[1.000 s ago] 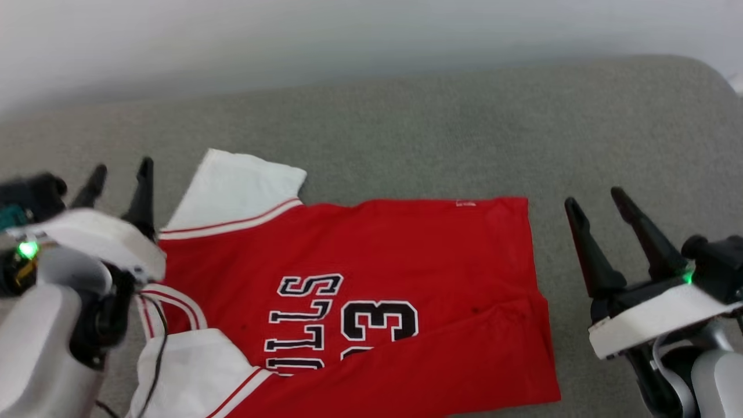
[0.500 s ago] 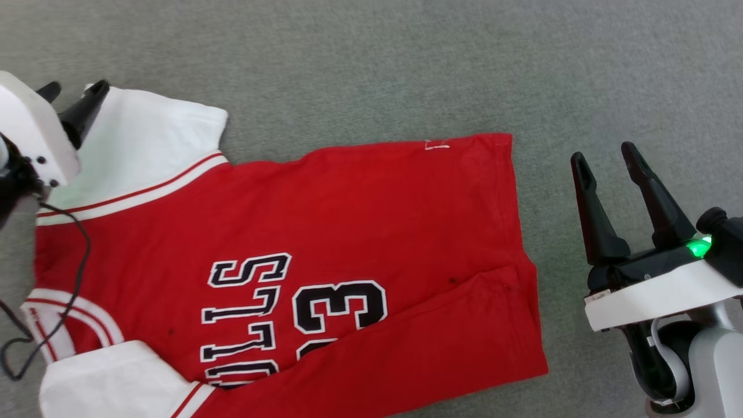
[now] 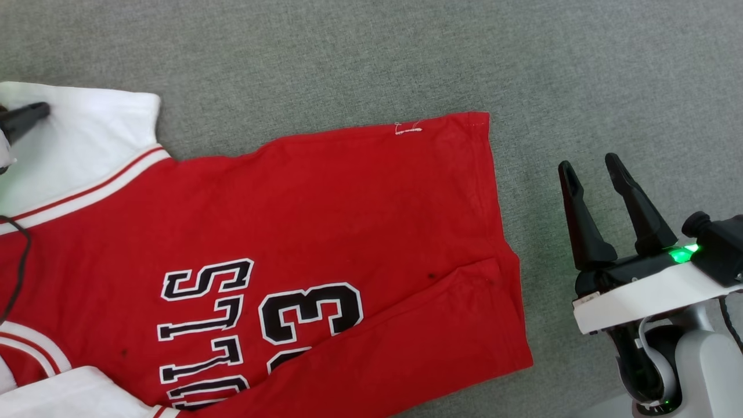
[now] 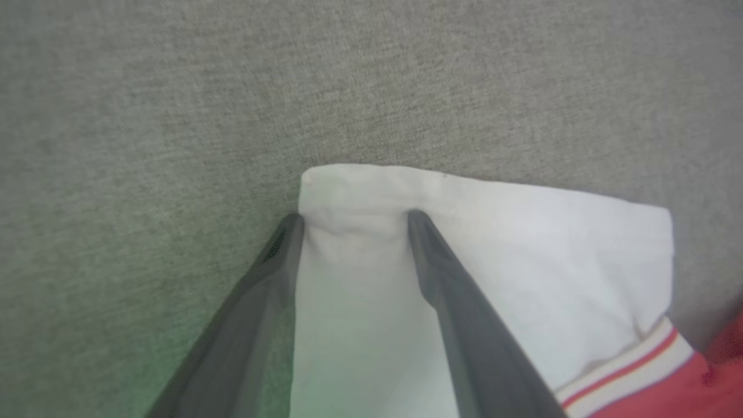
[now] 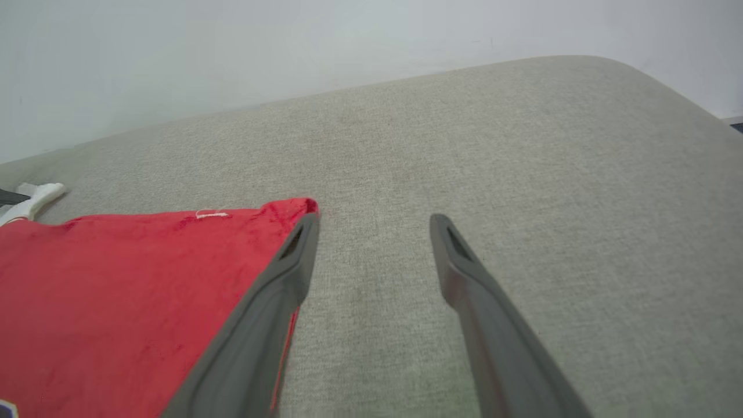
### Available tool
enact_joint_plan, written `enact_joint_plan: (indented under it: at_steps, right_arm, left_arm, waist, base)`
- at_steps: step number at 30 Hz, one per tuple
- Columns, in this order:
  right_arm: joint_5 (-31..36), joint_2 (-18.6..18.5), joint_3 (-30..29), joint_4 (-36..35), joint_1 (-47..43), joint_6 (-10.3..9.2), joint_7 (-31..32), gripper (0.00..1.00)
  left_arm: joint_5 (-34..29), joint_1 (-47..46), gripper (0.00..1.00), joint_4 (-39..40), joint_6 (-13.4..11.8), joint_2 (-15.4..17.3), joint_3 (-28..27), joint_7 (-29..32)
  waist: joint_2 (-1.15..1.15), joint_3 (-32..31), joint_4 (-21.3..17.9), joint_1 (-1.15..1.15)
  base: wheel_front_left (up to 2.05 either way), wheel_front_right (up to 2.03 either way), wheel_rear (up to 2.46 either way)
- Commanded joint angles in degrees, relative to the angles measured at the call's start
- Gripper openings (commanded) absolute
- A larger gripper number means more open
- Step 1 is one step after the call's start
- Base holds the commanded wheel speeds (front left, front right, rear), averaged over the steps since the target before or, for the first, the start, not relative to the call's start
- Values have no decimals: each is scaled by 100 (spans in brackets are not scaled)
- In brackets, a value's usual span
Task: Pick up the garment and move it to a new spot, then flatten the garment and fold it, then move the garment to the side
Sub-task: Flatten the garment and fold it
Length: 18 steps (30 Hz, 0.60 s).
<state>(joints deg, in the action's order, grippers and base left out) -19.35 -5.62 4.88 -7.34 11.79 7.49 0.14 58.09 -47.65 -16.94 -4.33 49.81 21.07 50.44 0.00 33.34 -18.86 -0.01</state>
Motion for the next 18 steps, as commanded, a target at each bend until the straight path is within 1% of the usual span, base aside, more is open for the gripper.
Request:
enact_joint_plan:
  at_steps: [1,5,8,11,15,18]
  right_arm:
    - [-109,-38,-14,14,114,-1,70,100]
    - [-315,-201,-35,46,247,-1,304,100]
    - [-571,-340,25,136,448,0,692,100]
    - [-854,-562,104,356,809,-1,1386,100]
    - [-1176,-807,212,696,1378,0,2596,100]
    - [-1303,-901,222,920,1798,0,3449,100]
  left_arm:
    - [75,627,0,-283,-28,-454,445,258]
    - [3,583,0,-276,-19,-512,413,8]
    - [-78,439,0,-295,19,-536,354,-219]
    - [-165,218,0,-258,80,-575,310,-441]
    - [-252,-124,0,-26,189,-689,284,-662]
    - [-365,-360,0,204,245,-785,302,-841]
  waist:
    - [0,21,-4,1]
    - [0,-33,65,1]
    - [0,-112,165,1]
    - [0,-183,326,1]
    - [0,-154,643,1]
    - [0,-59,909,1]
  base:
    - [0,0,0]
    - [0,0,0]
    - [0,0,0]
    - [0,0,0]
    - [0,0,0]
    - [0,0,0]
